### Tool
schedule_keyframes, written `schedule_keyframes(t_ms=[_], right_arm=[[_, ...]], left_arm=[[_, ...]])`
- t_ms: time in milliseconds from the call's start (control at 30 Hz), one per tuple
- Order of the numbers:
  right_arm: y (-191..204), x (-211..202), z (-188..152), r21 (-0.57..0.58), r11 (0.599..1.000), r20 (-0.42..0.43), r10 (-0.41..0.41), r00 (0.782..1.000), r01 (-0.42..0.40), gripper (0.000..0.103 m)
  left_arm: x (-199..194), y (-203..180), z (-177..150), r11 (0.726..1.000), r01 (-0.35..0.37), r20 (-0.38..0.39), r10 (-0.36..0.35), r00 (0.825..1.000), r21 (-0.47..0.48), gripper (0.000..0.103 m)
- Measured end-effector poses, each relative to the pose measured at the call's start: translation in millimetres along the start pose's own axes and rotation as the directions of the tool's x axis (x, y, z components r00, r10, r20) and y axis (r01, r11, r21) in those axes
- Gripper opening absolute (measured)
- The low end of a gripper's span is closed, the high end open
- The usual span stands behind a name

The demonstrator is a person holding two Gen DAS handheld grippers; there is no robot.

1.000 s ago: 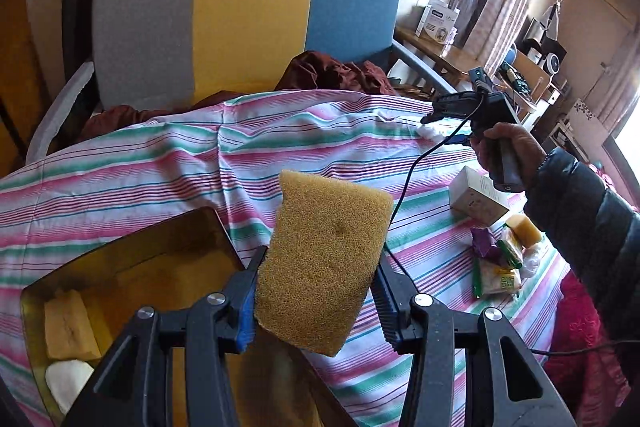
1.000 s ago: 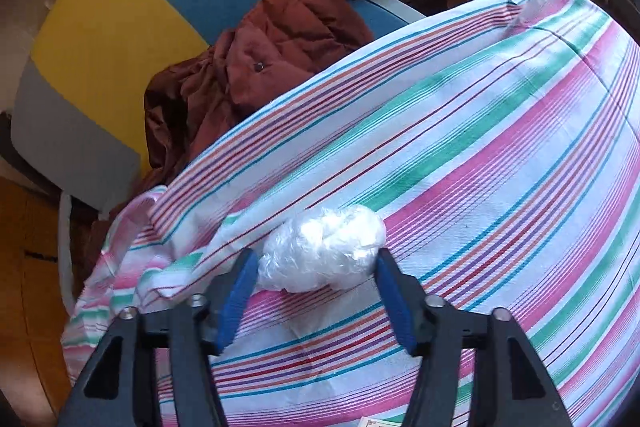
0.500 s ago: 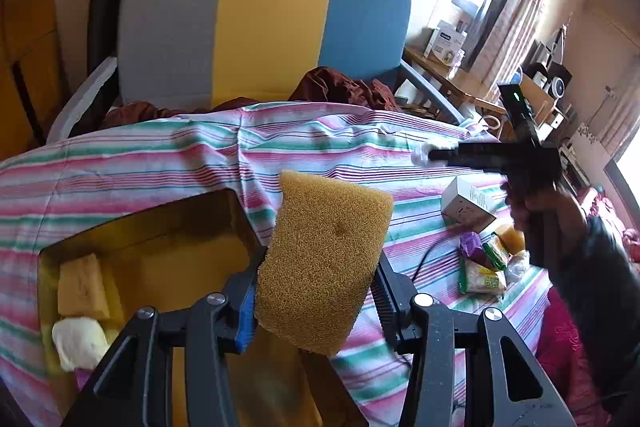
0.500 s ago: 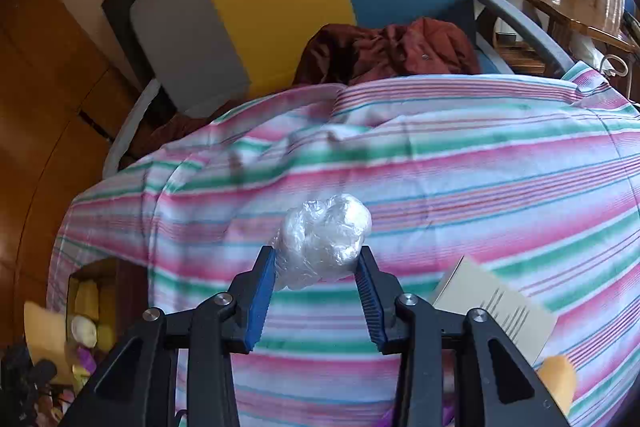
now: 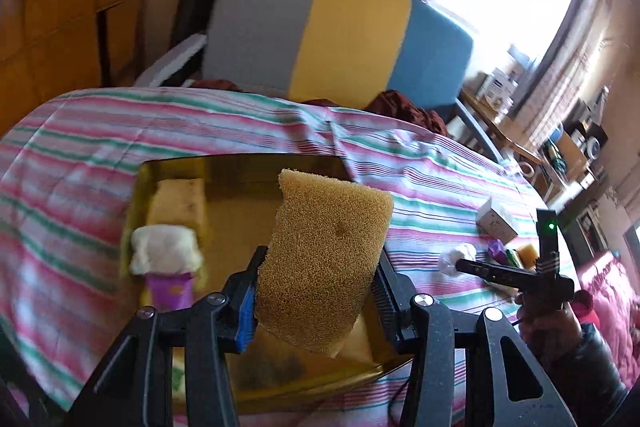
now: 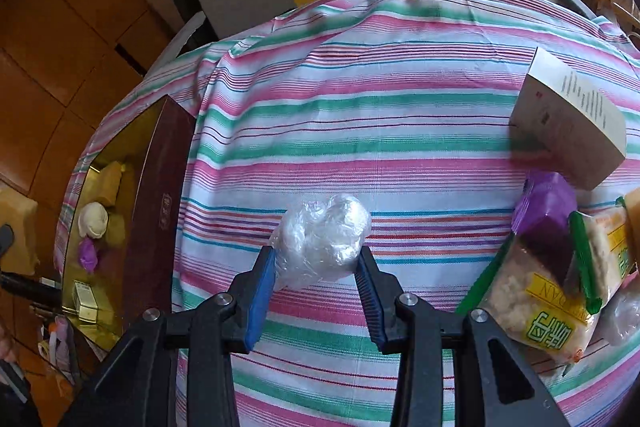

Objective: Organize objects
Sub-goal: 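Carry the yellow sponge into the gold tray and open the left gripper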

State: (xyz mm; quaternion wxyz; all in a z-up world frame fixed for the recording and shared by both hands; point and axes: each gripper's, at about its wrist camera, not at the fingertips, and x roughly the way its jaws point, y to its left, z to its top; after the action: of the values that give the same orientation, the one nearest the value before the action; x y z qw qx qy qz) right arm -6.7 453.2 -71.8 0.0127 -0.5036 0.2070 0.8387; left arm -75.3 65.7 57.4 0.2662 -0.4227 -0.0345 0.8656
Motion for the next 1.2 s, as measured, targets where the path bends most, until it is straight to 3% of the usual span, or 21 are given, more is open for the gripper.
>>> schedule_keyframes(t_ms=[200, 333, 533, 633, 867, 1100, 1200], right_arm=[[4, -1, 2, -0.039, 0.999, 0.017, -0.01, 1.0, 0.011, 0.04], [6, -1, 2, -0.05, 0.999, 0.019, -0.004, 1.0, 0.005, 0.04], [7, -2, 3, -0.054, 0.999, 0.027, -0.005, 1.0, 0.006, 0.04], [7, -1, 3, -0.053, 0.999, 0.025, -0.003, 1.0, 0.005, 0.04], [11, 2, 2, -0.064, 0.998, 0.014, 0.004, 1.0, -0.003, 0.04], [14, 1, 3, -0.071, 0.997, 0.02, 0.01, 1.0, -0.009, 0.04], [15, 1, 3, -0.069, 0.998, 0.019, 0.01, 1.0, -0.009, 0.04]], left_arm=[[-20, 70, -38, 0.977, -0.123, -0.023, 0.12, 0.992, -0.174, 0.049], [-12, 87, -54, 0.965, -0.145, -0.07, 0.133, 0.989, -0.22, 0.049], [30, 55, -16, 0.988, -0.097, -0.087, 0.086, 0.992, -0.122, 0.049], [64, 43, 9, 0.99, -0.121, -0.108, 0.113, 0.988, -0.071, 0.049], [140, 64, 47, 0.966, -0.146, -0.229, 0.095, 0.969, -0.213, 0.049], [183, 81, 56, 0.944, -0.253, -0.275, 0.191, 0.942, -0.21, 0.052], [185, 83, 57, 0.938, -0.274, -0.257, 0.218, 0.942, -0.21, 0.062]])
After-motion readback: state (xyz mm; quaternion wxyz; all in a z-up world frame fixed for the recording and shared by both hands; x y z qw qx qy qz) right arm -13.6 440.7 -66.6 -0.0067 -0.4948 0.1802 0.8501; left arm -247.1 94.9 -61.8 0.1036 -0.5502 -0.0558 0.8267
